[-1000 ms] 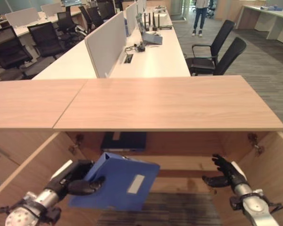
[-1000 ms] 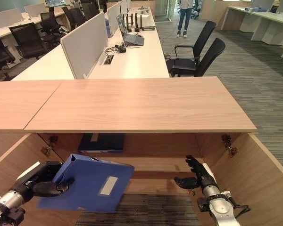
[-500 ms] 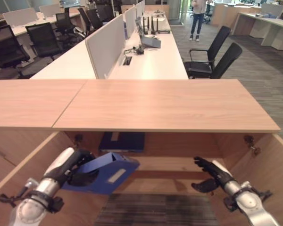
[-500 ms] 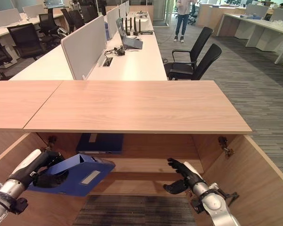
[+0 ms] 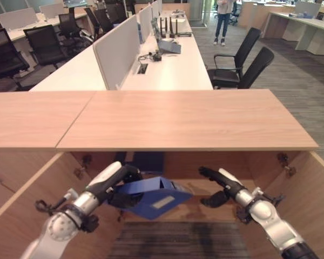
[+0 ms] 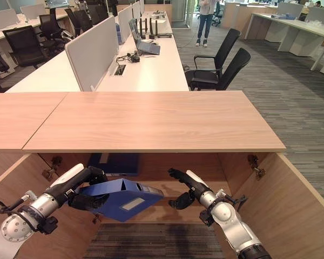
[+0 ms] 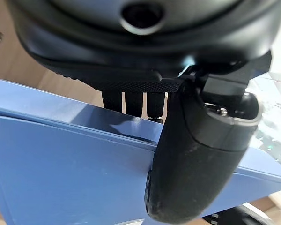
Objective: Put the empty folder in the office cabinet
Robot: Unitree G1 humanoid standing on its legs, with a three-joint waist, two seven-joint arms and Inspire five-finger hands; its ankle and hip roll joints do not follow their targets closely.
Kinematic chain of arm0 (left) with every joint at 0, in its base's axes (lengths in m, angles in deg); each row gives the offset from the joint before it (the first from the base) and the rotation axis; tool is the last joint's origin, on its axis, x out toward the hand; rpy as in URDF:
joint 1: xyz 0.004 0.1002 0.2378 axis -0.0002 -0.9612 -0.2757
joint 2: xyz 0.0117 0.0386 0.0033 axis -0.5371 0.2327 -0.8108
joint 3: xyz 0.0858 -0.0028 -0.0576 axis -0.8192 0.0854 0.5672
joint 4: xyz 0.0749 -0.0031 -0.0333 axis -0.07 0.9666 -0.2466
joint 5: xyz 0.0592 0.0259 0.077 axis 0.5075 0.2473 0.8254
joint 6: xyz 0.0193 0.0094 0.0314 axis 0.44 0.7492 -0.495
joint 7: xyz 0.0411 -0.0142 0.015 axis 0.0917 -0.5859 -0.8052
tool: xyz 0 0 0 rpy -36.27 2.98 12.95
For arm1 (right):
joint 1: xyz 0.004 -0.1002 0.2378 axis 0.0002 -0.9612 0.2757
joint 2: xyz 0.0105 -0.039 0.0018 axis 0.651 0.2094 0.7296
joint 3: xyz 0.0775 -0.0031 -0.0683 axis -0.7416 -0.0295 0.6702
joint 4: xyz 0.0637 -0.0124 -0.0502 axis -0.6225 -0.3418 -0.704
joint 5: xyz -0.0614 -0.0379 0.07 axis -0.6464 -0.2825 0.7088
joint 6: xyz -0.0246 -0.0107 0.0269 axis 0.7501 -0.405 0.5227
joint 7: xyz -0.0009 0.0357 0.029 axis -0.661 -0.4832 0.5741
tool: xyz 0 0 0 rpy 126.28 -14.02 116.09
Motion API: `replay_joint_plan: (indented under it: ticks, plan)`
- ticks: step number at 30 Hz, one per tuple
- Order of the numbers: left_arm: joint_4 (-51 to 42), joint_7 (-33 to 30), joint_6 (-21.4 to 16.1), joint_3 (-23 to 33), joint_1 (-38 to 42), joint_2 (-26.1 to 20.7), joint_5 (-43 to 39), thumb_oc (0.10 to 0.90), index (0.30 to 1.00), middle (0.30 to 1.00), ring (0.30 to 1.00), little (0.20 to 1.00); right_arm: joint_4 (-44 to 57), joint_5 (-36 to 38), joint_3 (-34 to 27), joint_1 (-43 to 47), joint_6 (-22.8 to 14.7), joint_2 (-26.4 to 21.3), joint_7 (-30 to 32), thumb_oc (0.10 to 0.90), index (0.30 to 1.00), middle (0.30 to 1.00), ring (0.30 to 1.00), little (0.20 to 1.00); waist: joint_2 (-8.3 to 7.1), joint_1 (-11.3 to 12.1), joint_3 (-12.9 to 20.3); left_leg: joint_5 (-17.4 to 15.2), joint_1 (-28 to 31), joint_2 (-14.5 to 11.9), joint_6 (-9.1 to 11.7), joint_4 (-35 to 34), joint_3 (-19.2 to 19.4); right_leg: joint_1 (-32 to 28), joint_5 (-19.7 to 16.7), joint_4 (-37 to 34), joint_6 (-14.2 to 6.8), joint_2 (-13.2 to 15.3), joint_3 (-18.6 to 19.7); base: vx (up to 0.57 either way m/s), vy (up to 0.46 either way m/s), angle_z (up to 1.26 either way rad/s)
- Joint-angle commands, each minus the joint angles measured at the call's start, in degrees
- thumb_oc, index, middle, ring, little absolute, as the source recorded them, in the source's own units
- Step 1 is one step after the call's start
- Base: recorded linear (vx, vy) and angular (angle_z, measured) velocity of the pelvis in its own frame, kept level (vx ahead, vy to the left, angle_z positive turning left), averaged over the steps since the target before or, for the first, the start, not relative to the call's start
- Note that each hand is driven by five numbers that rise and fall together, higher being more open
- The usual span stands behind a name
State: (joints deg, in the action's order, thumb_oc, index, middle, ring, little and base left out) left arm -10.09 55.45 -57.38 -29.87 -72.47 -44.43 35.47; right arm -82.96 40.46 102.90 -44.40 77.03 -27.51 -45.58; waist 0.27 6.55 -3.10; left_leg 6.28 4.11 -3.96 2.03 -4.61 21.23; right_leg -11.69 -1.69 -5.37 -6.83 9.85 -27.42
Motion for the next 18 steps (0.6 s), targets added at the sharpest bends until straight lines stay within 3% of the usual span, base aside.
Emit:
replay_joint_plan:
  ticks: [1, 7, 18]
  plan:
    - [-6.29, -1.16, -5.66, 0.17, 10.2, -5.32, -7.21, 0.4, 0.3, 0.3, 0.3, 0.3, 5.57, -1.21, 1.02, 9.63, -5.91, 0.1, 2.32, 0.8, 0.9, 0.9, 0.9, 0.9, -0.78, -0.02, 1.56, -1.85, -0.98, -0.35, 2.76, -0.39, -0.97, -0.53, 0.85, 0.39, 0.43, -0.98, -3.03, 0.0, 0.0, 0.0]
    - [-7.74, -1.13, -6.18, -2.49, 13.06, -7.94, -9.32, 0.4, 0.3, 0.3, 0.3, 0.3, 5.32, -0.95, 3.52, 12.14, -6.38, -0.15, 2.38, 0.8, 0.9, 0.9, 0.9, 0.9, -0.82, 0.07, 1.65, -1.79, -0.96, -0.32, 2.83, -0.39, -1.05, -0.63, 0.77, 0.41, 0.25, -0.97, -3.11, 0.0, 0.0, 0.0]
    - [-8.18, -4.39, -7.43, -7.79, 23.6, -5.99, -6.37, 0.4, 0.3, 0.3, 0.3, 0.3, 5.03, 2.11, 11.27, 15.58, -6.4, 1.02, -2.65, 0.8, 0.9, 0.9, 0.9, 0.9, -1.32, 0.15, 1.91, -1.57, -0.82, -0.42, 3.1, -0.39, -1.11, -0.81, 1.01, 0.42, 0.39, -1.18, -3.25, 0.0, 0.0, 0.0]
